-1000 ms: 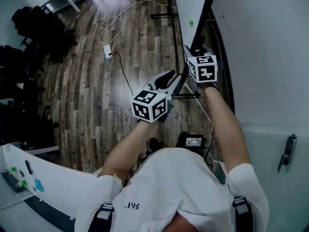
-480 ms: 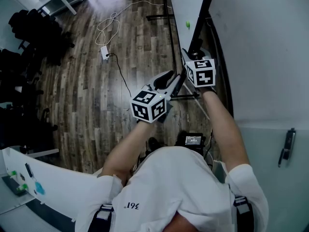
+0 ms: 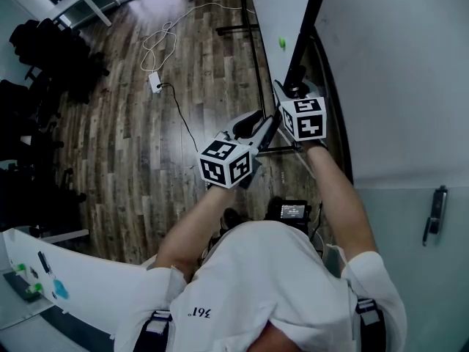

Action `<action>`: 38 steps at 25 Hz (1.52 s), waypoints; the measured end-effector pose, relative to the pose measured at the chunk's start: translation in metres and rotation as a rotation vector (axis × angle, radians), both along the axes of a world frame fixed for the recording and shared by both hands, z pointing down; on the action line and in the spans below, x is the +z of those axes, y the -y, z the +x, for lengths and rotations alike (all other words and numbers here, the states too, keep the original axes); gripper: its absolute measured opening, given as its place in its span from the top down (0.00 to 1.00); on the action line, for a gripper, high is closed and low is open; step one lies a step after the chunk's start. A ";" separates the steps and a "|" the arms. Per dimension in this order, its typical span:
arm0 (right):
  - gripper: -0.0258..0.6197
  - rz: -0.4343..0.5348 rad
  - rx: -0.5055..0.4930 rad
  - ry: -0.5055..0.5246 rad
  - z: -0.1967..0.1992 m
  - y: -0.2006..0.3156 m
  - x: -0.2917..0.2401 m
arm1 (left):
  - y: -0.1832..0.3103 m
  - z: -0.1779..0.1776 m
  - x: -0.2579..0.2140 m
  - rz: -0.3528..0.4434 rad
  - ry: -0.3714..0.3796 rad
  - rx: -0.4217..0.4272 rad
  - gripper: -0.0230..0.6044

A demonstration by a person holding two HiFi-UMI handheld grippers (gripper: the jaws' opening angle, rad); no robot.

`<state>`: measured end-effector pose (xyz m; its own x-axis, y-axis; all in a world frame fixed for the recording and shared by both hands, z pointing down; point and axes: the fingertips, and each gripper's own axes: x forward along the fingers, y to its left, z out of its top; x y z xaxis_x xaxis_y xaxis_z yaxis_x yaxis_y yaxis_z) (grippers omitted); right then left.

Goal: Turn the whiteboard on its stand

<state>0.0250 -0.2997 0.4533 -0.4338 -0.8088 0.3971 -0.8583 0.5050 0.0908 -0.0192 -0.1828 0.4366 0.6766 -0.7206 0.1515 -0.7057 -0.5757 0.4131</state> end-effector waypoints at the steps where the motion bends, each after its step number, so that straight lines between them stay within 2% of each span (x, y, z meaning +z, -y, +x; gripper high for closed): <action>1: 0.67 0.000 0.000 0.000 0.001 -0.002 -0.001 | -0.001 0.000 -0.001 -0.001 -0.001 0.000 0.77; 38: 0.67 0.013 0.040 0.018 0.043 -0.089 -0.002 | -0.058 0.010 -0.015 0.006 -0.043 0.086 0.77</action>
